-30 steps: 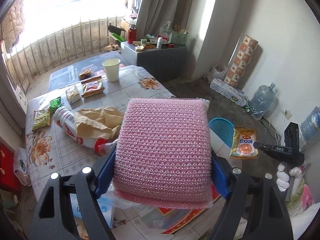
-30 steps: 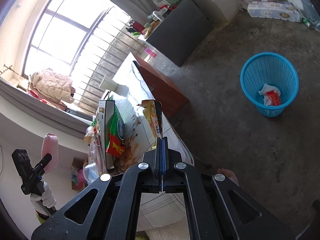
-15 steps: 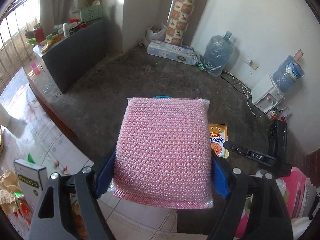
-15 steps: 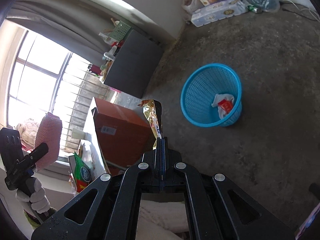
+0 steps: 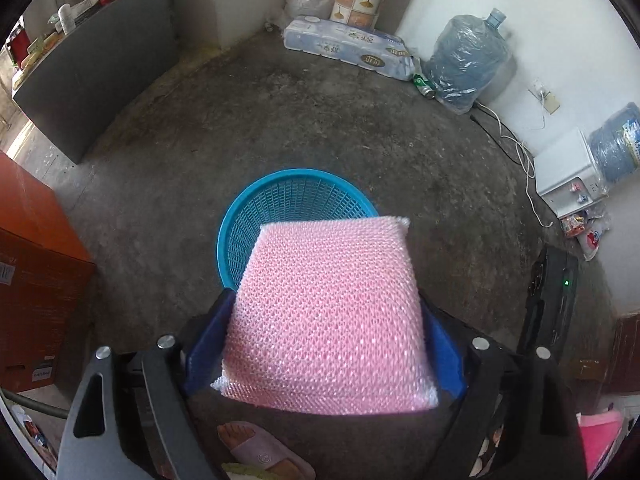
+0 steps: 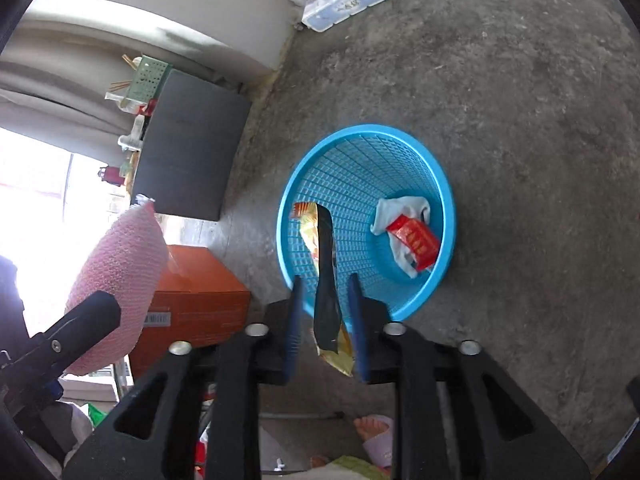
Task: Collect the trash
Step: 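Release the Enaak bag from the right tool while the left tool drops the pink pad into the basket, then move both open tools back toward the table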
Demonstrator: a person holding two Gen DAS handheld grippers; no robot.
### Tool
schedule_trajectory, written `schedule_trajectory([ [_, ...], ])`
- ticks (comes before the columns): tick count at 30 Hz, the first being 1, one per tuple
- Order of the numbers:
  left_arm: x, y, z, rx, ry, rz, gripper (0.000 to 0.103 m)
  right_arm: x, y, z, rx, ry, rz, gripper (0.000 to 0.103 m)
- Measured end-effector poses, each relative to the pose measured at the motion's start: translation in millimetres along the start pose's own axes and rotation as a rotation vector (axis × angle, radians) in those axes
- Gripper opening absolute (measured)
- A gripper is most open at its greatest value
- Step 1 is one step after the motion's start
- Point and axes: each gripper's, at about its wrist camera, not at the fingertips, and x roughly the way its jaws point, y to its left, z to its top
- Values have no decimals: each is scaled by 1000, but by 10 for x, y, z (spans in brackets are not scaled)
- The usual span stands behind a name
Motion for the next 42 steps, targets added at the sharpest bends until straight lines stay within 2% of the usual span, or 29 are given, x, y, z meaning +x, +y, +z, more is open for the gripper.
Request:
schedule_trajectory([
  [2,133,61,42,-25,4,18,85,167,-84,36,18,20,-46,46],
  [4,216,139,42,-57,19,14,85,227,-198,29,57,34,-56,46],
  [6,223,192,4,-63,20,-18,85,176,-262,-26,71,32,-42,46],
  [10,94,256,-76,-43,-3,-12,85,30,-311,-130,46,23,-56,46],
  [15,-342,322,-157,-34,-56,-37,85,-184,-305,-176,24,-5,-52,46],
  [20,-1153,400,-439,7,-143,-76,85,-562,-144,-325,-45,-40,-34,46],
  [24,-1944,505,-1002,65,-231,-82,85,-920,52,-505,-122,-71,10,52],
  [29,-2922,1030,-1912,-51,-351,-79,85,-1305,325,-837,-237,-73,67,59],
  [31,-3309,1316,-2314,-115,-432,-13,85,-1433,432,-956,-280,-62,98,62],
  [34,-3783,1702,-2923,-232,-535,126,85,-1583,595,-1095,-336,-51,137,64],
  [36,-3997,1914,-3329,-316,-579,174,85,-1636,718,-1181,-366,-38,169,64],
  [38,-4115,2068,-3696,-392,-611,188,85,-1660,864,-1267,-396,-22,201,64],
  [42,-4062,2269,-4250,-490,-617,208,85,-1605,1196,-1518,-454,46,289,65],
])
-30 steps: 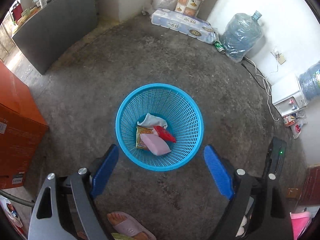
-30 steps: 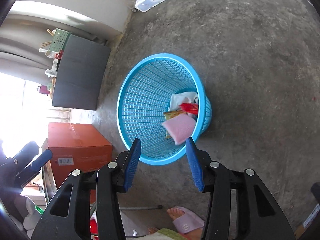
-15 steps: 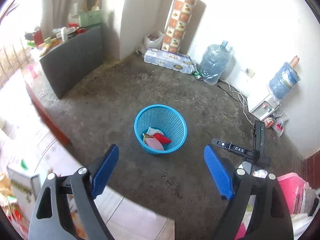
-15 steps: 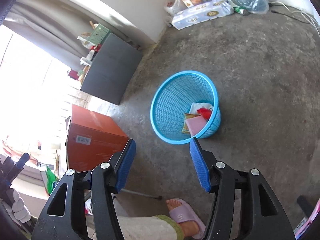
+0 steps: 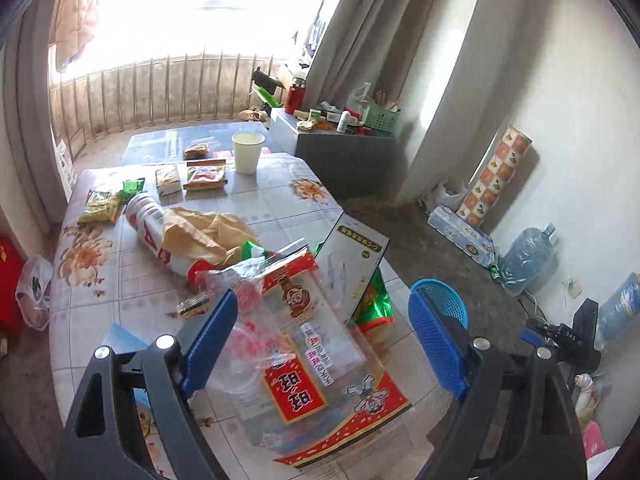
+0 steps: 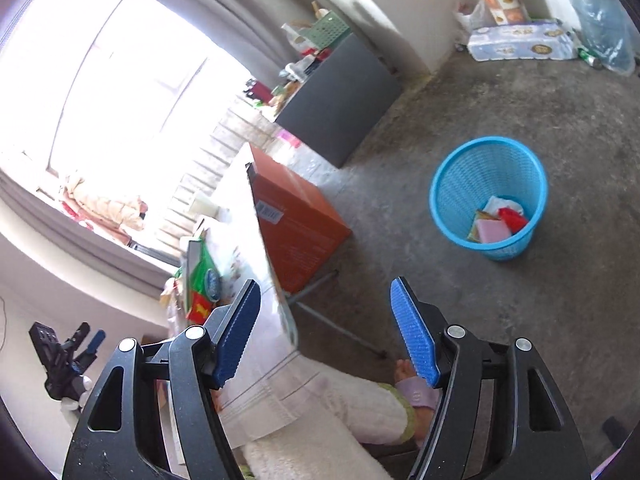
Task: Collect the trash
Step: 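Move both open tools back toward the table, then grasp the clear plastic bowl with the left tool while the right tool grasps the clear plastic bag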
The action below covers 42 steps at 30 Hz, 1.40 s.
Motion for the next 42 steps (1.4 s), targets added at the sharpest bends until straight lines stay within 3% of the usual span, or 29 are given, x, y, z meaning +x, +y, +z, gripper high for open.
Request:
schedule_trajectory([
  [6,89,355,-561,-67,27,86,85,367,626,-185,-100,115,96,65],
  [12,169,743,-766,-153,30,157,85,707,1499,-469,-299,230,202,65],
  [17,173,979,-797,-176,12,136,85,1054,2152,-714,-459,307,232,65],
  [25,493,949,-743,-94,29,23,85,1681,2702,-778,-493,441,247,65],
  [36,934,984,-690,-72,81,-27,85,2573,3150,-840,-515,601,82,62],
  [42,1012,1040,-714,-92,95,-42,74,2814,3091,-865,-492,635,3,54],
])
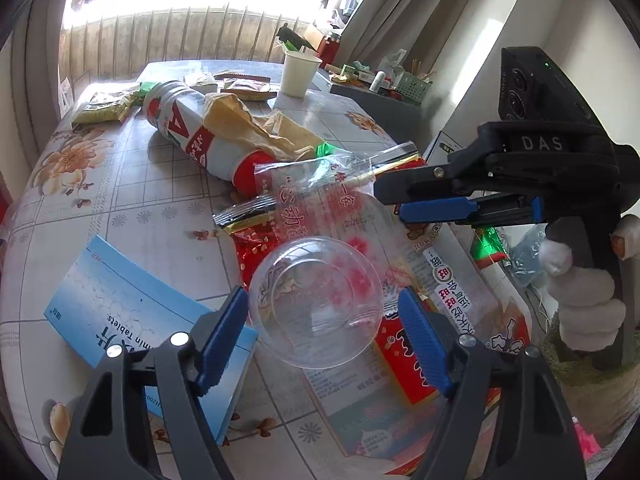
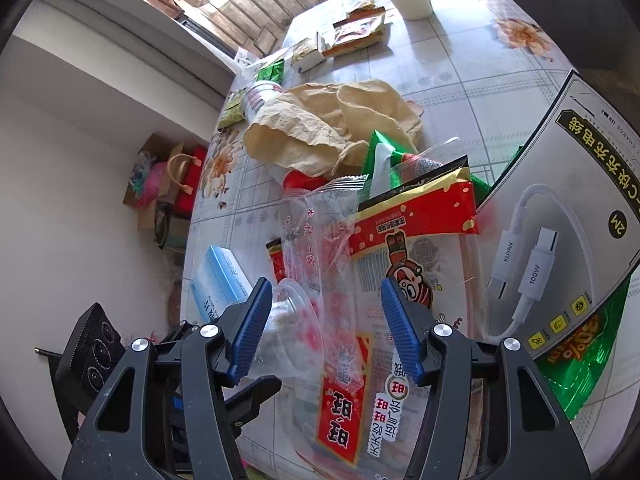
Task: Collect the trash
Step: 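Grasp the clear plastic bowl with the left tool while the right tool grasps the clear plastic bag, then carry the bowl with the left tool while the right tool carries the plastic bag to the basket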
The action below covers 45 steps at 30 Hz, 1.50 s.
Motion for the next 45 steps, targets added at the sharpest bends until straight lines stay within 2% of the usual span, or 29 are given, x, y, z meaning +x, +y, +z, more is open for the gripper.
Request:
schedule_trajectory([
  [5,21,20,-15,-7,4,8,66,83,26,15,-7,8,-31,49],
  [8,16,26,-18,-13,0,4,66,127,82,25,-32,16,-52,46],
  [15,-10,61,-30,-38,-18,-8,64,239,188,22,-102,18,-126,18],
  [19,-39,73,-20,-49,-29,-15,64,224,229,-6,-145,-5,-143,9],
  [24,-108,60,-3,-57,-50,-30,64,185,264,-3,-172,-46,-148,5],
  [30,-295,0,56,-62,-110,-54,64,55,282,-25,-197,-90,-157,3],
  [38,-523,-107,148,-66,-164,-79,64,-276,228,-86,-198,-164,-150,3],
  [45,-729,-332,220,-22,-196,-78,64,-728,53,-195,-147,-255,-109,3],
])
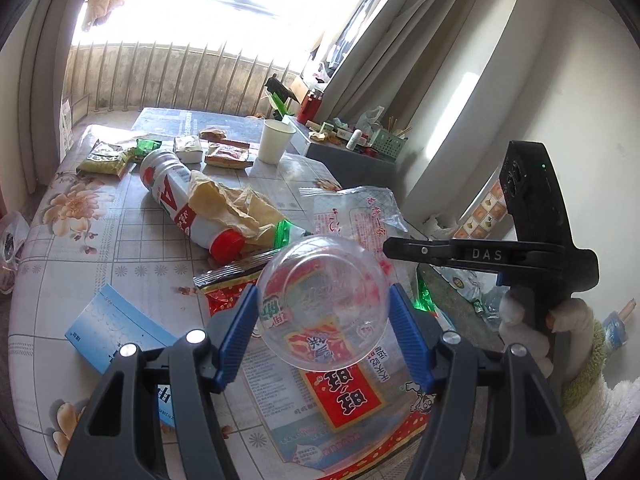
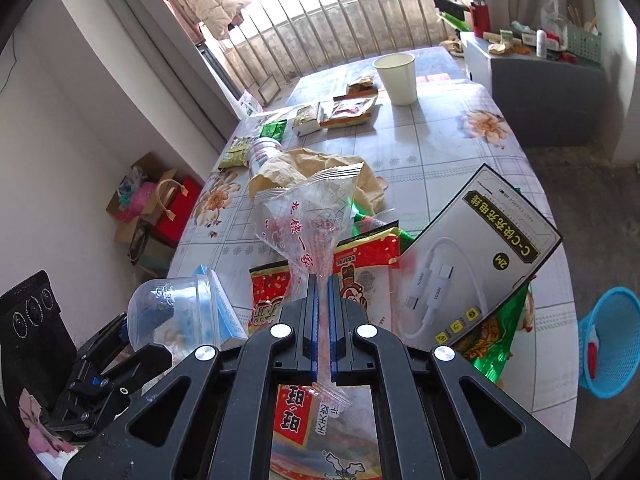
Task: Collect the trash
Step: 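Carry the bowl with the left tool while the right tool carries the plastic bag to the basket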
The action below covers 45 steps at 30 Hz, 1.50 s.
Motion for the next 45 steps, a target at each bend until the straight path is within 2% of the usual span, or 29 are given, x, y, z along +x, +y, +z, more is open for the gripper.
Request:
schedule_trajectory([
  [7,-86,-417,112,68,-12,-20,64,-624,-300,-86,61,-120,0,3],
  [11,-66,-708,203,106,2,-65,64,-1016,-561,-215,116,-189,-11,3],
  [17,162,-1264,361,175,61,-149,64,-1615,-1064,-491,221,-293,-60,3],
  [23,582,-1998,511,268,134,-258,64,-2157,-1643,-893,366,-385,-142,3],
  [27,1016,-2530,550,318,212,-326,64,-2417,-2068,-1220,481,-427,-198,3],
  [31,1579,-3081,482,360,330,-359,64,-2501,-2519,-1563,609,-445,-229,3],
  [35,2280,-3547,272,391,463,-351,64,-2414,-3035,-1861,751,-432,-251,3],
  [39,3050,-3881,-48,396,617,-308,64,-2160,-3602,-2097,899,-391,-221,3],
  [45,4110,-4115,-441,426,769,-219,65,-1645,-4340,-2272,1044,-287,-242,3],
])
